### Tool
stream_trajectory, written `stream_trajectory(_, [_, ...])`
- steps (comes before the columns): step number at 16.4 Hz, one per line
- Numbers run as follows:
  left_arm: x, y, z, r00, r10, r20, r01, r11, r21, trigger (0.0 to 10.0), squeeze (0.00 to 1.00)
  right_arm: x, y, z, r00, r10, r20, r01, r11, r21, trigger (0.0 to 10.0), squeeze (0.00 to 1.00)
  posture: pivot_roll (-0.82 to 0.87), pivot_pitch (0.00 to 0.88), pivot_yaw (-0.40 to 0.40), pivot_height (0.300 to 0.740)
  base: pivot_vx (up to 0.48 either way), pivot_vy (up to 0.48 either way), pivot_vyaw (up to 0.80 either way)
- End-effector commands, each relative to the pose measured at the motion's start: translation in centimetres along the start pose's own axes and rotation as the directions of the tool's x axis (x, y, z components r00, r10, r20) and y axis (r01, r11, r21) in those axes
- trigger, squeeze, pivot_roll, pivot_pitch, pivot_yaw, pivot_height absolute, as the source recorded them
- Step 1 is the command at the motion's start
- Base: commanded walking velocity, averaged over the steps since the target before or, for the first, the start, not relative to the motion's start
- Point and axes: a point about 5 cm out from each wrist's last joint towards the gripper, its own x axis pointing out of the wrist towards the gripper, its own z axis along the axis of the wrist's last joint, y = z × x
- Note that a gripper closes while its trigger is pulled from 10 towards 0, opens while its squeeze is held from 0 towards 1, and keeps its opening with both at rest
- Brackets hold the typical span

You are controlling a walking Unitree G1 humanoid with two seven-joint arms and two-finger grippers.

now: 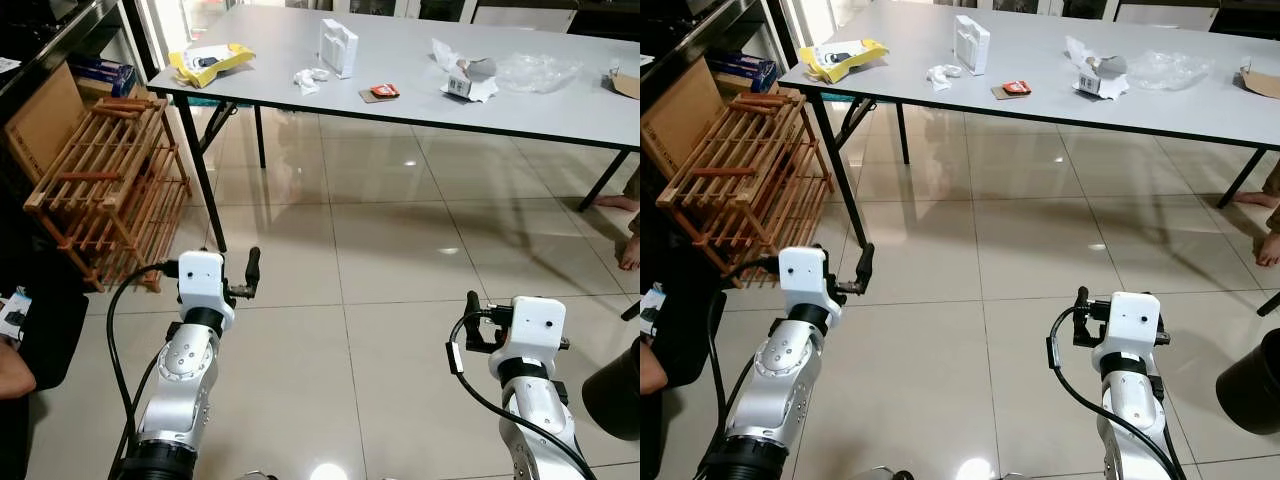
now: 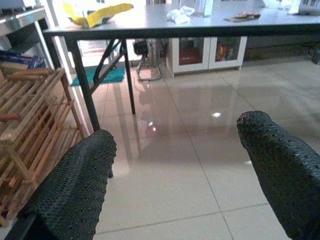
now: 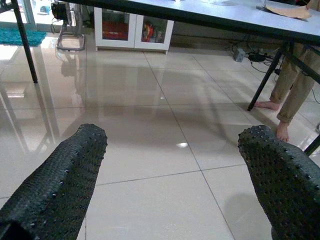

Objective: Picking trash to rubbish bin

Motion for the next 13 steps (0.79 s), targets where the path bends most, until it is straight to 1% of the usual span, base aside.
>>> stream_trajectory(1, [0.05,-0.2,-0.06,1.0,-0.005,-0.005,0.005,1.0,0.004,10.0,0.0,0.0,-0.18,-0.21,1.0,-0.006,-0.007,0.006,1.0,0.001,10.0,0.0,-0.08,0.077,0.004,0.74,0.0,0.0,0.0])
stream_trajectory(13, [0.0,-0.24,-0.17,1.0,-0.007,-0.006,0.007,1.0,0.001,10.0,0.0,-0.13,-0.51,-0.36,1.0,-0.025,-0.012,0.025,1.0,-0.006,10.0,0.0,-0.08,0.079,0.004,0.74,0.0,0.0,0.0])
